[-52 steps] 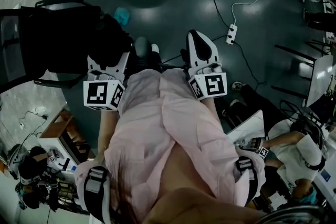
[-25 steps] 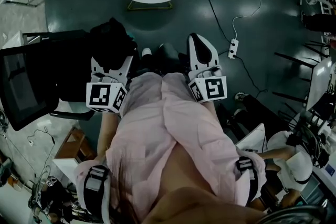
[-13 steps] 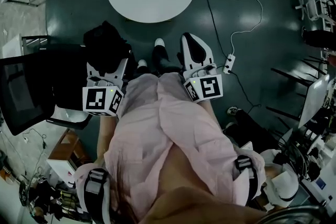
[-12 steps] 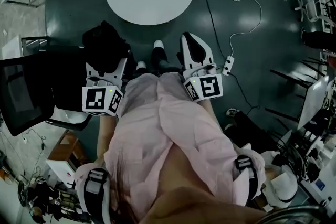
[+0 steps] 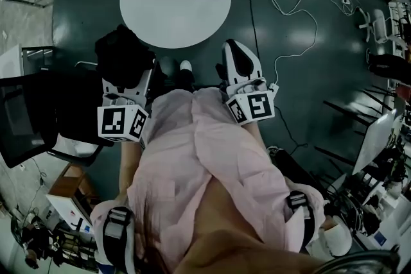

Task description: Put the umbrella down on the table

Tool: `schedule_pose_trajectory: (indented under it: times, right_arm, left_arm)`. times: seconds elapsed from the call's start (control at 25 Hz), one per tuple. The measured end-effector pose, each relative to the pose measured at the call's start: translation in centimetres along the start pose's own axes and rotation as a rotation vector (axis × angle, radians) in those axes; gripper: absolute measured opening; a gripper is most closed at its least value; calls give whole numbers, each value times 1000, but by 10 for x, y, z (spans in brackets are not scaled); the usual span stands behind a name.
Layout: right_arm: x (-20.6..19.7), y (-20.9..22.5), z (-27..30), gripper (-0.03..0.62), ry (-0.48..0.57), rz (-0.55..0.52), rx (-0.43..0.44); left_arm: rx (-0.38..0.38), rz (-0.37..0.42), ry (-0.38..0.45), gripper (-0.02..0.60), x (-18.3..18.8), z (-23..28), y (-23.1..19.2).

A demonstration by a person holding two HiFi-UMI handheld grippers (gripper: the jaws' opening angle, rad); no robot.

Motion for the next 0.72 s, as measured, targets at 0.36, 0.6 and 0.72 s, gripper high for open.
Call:
schedule_pose_trajectory:
  times: [0.36, 0.6, 0.72]
  right_arm:
    - [0, 19, 48, 34, -30, -1, -8]
    - [12, 30, 96, 34, -41, 4, -24]
    - [15, 33, 110, 34, -49, 11, -40]
  left_arm:
    - [14, -32, -23, 322, 3, 42, -28]
    - [6, -17, -49, 322, 17, 83, -58]
    - [-6, -11, -67, 322, 23, 98, -66]
Point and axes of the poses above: the fingertips, and each gripper's own axes: z forward along the fingers, y to its right, x out of its top, the point moved 4 cm from there along -z, backward along the fingers, and after that the axes turned 10 degrees about x, right-handed, at the moved point
